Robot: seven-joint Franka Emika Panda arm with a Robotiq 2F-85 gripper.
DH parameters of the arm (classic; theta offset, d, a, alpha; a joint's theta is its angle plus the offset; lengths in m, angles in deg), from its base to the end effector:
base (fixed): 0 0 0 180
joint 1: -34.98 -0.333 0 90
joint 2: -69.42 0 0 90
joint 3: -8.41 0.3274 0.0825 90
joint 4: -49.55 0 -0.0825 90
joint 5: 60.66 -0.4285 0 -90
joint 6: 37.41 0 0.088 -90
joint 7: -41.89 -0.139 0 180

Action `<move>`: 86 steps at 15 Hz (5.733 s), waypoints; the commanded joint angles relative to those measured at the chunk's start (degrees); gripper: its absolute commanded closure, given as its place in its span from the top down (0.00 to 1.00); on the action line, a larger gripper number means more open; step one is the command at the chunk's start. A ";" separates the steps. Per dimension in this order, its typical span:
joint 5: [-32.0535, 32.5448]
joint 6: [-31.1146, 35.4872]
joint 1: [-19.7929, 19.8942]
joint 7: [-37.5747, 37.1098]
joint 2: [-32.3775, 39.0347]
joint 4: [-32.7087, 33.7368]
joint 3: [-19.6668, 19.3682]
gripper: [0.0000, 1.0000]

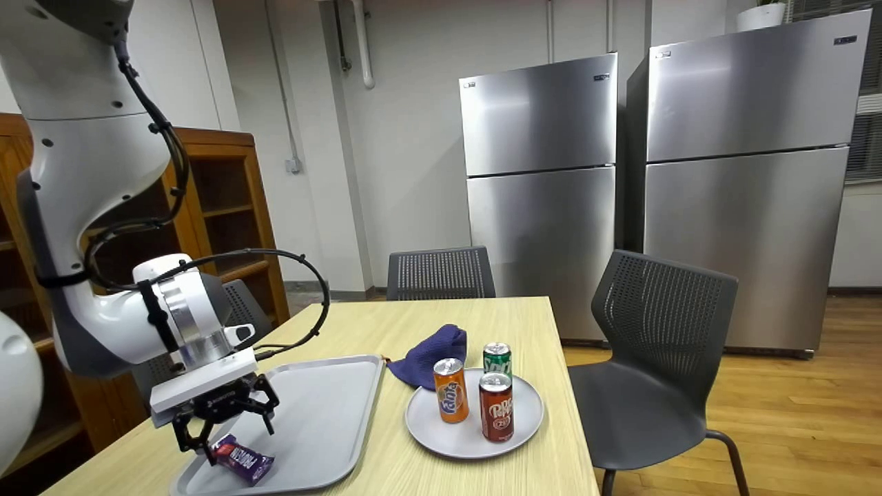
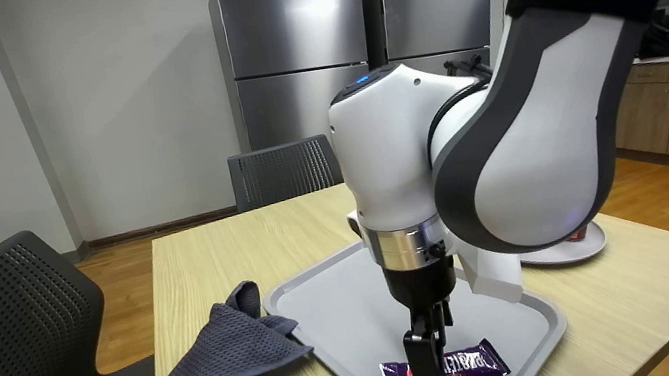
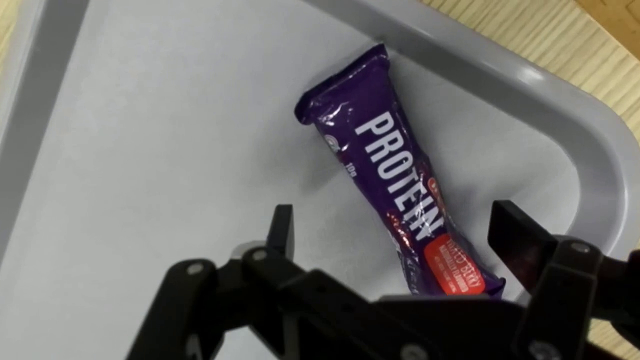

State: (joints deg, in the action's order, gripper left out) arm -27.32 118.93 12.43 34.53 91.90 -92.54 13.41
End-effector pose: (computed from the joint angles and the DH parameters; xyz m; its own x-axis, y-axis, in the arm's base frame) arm 0.3976 0.2296 0.0628 0.6241 0.7671 -0.1486 0.7812 -0.6086 0.1392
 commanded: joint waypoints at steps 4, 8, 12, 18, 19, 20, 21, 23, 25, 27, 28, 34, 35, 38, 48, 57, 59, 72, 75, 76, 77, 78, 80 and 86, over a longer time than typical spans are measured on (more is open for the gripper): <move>2.50 2.47 -0.27 0.98 0.50 -0.68 -1.25 1.00; 3.49 3.12 -0.11 0.90 0.39 -0.81 -1.48 0.58; 3.56 3.15 -0.17 0.73 0.52 -0.85 -1.58 0.27; 2.54 1.55 -0.10 0.62 -0.85 -0.97 -1.09 0.04; 2.61 1.37 -0.19 0.46 -1.44 -1.11 -1.13 0.02; 2.48 1.27 -0.07 0.60 -2.29 -1.35 -0.98 0.04; 2.50 1.31 0.02 0.73 -3.13 -1.60 -0.88 0.03; 2.75 0.32 -0.22 0.43 -4.29 -1.49 -0.96 0.03; 2.26 -0.70 -0.05 0.78 -5.12 -1.30 -0.30 0.03; 2.56 -1.71 -0.55 0.51 -6.14 -1.07 0.30 0.03; 2.65 -2.29 -0.71 0.55 -6.52 -0.91 0.74 0.03; 1.49 -3.88 -1.10 1.81 -6.48 1.65 4.48 0.03; 1.26 -4.00 -1.13 2.09 -6.14 2.21 5.08 0.03; 0.80 -5.54 -1.90 2.47 -4.73 5.06 6.79 0.03; -6.10 -7.04 -3.85 5.74 3.04 14.62 10.01 0.03; -12.06 -7.54 -4.26 9.18 9.96 20.67 10.11 0.03; -12.54 -7.62 -4.25 9.76 10.42 21.00 10.27 0.03; -10.31 -9.19 -5.25 4.12 0.04 15.39 5.18 1.00; -10.02 -12.13 -3.87 1.21 -3.79 12.80 3.37 1.00; -9.66 -12.84 -3.55 0.04 -4.98 12.10 2.79 1.00; -9.03 -13.35 -3.23 -1.47 -6.38 11.06 2.02 1.00; -8.77 -13.87 -2.74 -2.64 -7.45 10.30 1.54 1.00; -8.18 -14.33 -1.41 -4.86 -9.51 8.42 0.64 1.00; -5.19 -14.77 3.07 -12.74 -14.85 3.20 -1.75 1.00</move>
State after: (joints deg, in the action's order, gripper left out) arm -34.78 105.76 13.40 26.92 81.50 -85.78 12.02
